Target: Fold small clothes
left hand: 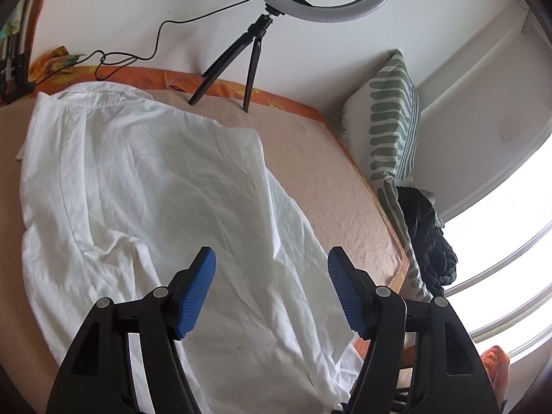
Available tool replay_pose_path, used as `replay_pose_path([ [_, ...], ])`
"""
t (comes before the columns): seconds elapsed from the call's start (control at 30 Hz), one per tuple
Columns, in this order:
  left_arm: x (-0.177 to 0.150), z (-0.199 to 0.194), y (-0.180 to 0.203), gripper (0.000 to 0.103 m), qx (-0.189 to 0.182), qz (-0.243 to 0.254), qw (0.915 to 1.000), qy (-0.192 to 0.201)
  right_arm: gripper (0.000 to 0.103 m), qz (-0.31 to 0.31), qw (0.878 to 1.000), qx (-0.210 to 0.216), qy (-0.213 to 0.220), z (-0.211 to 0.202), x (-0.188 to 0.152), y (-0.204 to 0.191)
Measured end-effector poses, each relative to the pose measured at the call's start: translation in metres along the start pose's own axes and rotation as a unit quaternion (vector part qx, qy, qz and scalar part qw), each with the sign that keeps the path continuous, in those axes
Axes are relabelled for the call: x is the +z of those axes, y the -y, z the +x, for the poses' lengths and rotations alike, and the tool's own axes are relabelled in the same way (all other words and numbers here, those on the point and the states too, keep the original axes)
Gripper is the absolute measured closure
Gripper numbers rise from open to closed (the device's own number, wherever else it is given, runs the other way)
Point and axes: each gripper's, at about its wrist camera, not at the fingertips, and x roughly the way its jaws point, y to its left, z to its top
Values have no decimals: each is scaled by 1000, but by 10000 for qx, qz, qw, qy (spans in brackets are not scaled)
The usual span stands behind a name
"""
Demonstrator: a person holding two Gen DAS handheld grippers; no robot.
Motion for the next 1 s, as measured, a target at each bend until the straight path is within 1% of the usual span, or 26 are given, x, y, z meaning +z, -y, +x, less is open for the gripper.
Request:
replay_pose_path([
  [0.03, 10, 13, 0, 34, -30, -7, 9999, -95, 97, 7, 10000, 48, -11, 0, 1, 1],
  [0.07, 18, 26, -1, 31, 16, -60, 9999, -146, 97, 4, 10000, 86, -27, 0, -1, 2],
  [0.2, 44, 77, -15, 31, 395, -269, 9986, -241, 97, -276, 9995, -58, -167, 2, -8, -5],
  [0.3, 54, 108, -29, 31, 654, -491, 9961, -337, 97, -331, 9992, -102, -209, 1, -10, -5],
  [0.37, 58, 121, -36, 31, 648, -632, 9953, -357, 97, -395, 9988, -187, -227, 1, -9, -5],
  [0.43, 61, 130, -37, 34, 571, -674, 9957, -290, 97, -557, 9976, -316, -264, 2, -9, -10],
  [0.47, 63, 132, -36, 40, 575, -647, 9960, -219, 97, -667, 9965, -410, -283, 2, -8, -13],
  [0.5, 63, 135, -35, 64, 562, -609, 9964, -182, 97, -817, 9948, -533, -307, 4, -8, -18],
  [0.53, 63, 140, -34, 81, 530, -594, 9965, -245, 97, -973, 9925, -669, -322, 4, -8, -23],
  [0.57, 63, 144, -35, 103, 438, -612, 9968, -285, 97, -1099, 9902, -794, -331, 5, -7, -26],
  [0.6, 63, 143, -35, 103, 361, -601, 9973, -208, 97, -1224, 9874, -950, -338, 4, -6, -29],
  [0.67, 64, 134, -34, 103, 228, -575, 9981, 80, 97, -1479, 9801, -1286, -323, 3, -5, -33],
  [0.73, 67, 119, -45, 103, -38, -915, 9949, 421, 97, -1902, 9623, -1923, -283, 1, -6, -40],
  [0.77, 68, 111, -53, 103, -144, -1131, 9918, 579, 97, -2041, 9548, -2145, -275, -1, -6, -42],
  [0.8, 71, 107, -60, 103, -113, -1245, 9895, 729, 97, -2168, 9474, -2341, -236, -3, -7, -45],
  [0.83, 71, 105, -66, 103, 6, -1238, 9893, 777, 97, -2248, 9419, -2485, -215, -4, -8, -47],
  [0.87, 71, 106, -72, 103, 111, -1231, 9897, 719, 97, -2267, 9397, -2547, -249, -2, -10, -49],
  [0.9, 69, 109, -77, 103, 186, -1225, 9904, 617, 97, -2207, 9431, -2467, -323, 1, -10, -47],
  [0.93, 67, 110, -82, 103, 270, -1239, 9903, 575, 97, -2120, 9495, -2282, -392, 5, -11, -47],
  [1.0, 64, 110, -88, 103, 479, -1228, 9898, 544, 97, -1797, 9677, -1692, -505, 7, -12, -45],
])
